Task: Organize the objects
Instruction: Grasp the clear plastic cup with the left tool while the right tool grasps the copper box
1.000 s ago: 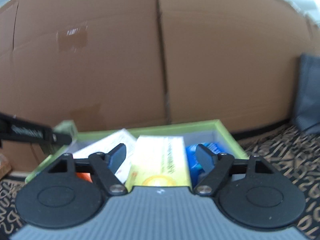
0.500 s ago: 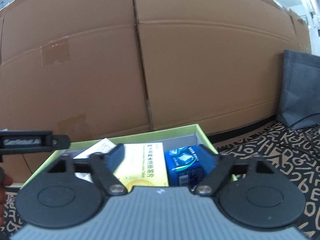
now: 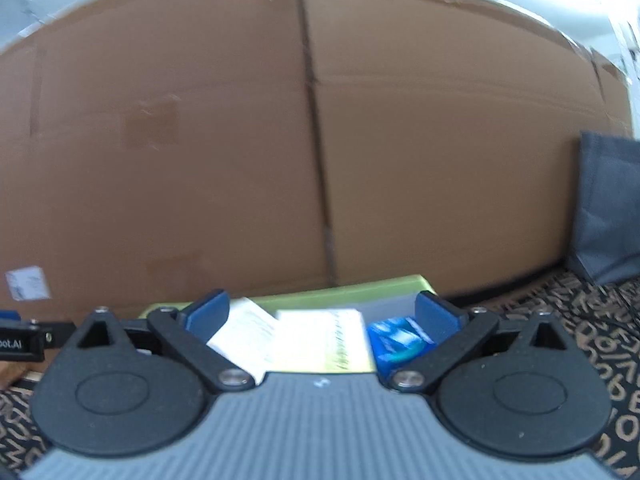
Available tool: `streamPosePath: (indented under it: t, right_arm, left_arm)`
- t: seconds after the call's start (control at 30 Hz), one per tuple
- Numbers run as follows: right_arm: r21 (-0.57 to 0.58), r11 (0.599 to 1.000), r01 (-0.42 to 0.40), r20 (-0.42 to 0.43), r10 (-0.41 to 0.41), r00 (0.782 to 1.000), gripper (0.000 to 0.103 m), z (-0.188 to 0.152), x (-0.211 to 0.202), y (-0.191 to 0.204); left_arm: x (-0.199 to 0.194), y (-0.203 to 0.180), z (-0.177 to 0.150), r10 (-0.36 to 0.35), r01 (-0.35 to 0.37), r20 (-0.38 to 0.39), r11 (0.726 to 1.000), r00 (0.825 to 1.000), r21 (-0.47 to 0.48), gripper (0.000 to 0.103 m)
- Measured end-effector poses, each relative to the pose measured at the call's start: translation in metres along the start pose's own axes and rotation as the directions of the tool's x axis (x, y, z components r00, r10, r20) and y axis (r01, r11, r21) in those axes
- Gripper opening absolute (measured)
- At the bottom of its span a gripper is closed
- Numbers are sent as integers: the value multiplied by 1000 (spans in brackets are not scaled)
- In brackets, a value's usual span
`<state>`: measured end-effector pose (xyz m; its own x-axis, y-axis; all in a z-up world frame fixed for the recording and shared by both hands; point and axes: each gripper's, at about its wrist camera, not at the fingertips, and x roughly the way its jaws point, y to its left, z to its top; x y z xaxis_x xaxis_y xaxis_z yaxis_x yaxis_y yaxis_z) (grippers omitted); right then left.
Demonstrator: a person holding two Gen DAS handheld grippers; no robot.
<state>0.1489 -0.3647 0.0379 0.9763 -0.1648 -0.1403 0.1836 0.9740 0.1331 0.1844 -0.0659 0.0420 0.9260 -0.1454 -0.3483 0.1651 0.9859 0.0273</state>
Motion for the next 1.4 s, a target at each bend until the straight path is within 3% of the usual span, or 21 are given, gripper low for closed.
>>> streamPosePath:
  t: [0.17, 0.33, 0.43, 0.57, 0.63, 0.7, 0.83, 0.97, 1.17, 1.4]
  right_arm:
    - [-61, 985, -160, 97, 165, 981, 103, 1, -26, 36]
    - [-144, 932, -332, 99, 348, 932, 103, -11, -43, 78]
    - [-178, 883, -434, 45, 448, 893, 103, -21, -48, 101]
    - [-270, 825, -497, -29, 509, 860, 103, -34, -57, 129]
    - [-311, 804, -507, -53, 518, 854, 103, -40, -58, 140]
    - [-322, 792, -519, -73, 526, 847, 103, -43, -58, 145]
    - [-299, 787, -539, -101, 536, 838, 103, -44, -56, 146]
    - [-276, 783, -558, -117, 549, 828, 103, -45, -55, 145]
    - [-287, 765, -577, -136, 564, 815, 103, -46, -57, 147]
    - [-305, 723, -620, -213, 583, 784, 102, -54, -57, 157]
  left_arm:
    - [-15, 60, -7, 167, -166, 15, 984, 986, -63, 97]
    - [-7, 122, -18, 332, -335, -48, 934, 942, -128, 97]
    - [8, 146, -31, 374, -385, -98, 908, 922, -164, 97]
    - [31, 160, -42, 371, -393, -155, 908, 916, -149, 97]
    - [41, 165, -45, 350, -375, -176, 917, 920, -136, 93]
    - [49, 168, -47, 289, -318, -201, 940, 936, -126, 47]
    - [25, 162, -45, 204, -235, -230, 965, 952, -116, 46]
    - [-25, 138, -50, 93, -108, -208, 992, 974, -61, 47]
    - [-87, 122, -55, -65, 57, -223, 998, 973, -40, 50]
    - [-115, 128, -63, -1, -10, -203, 998, 979, -54, 50]
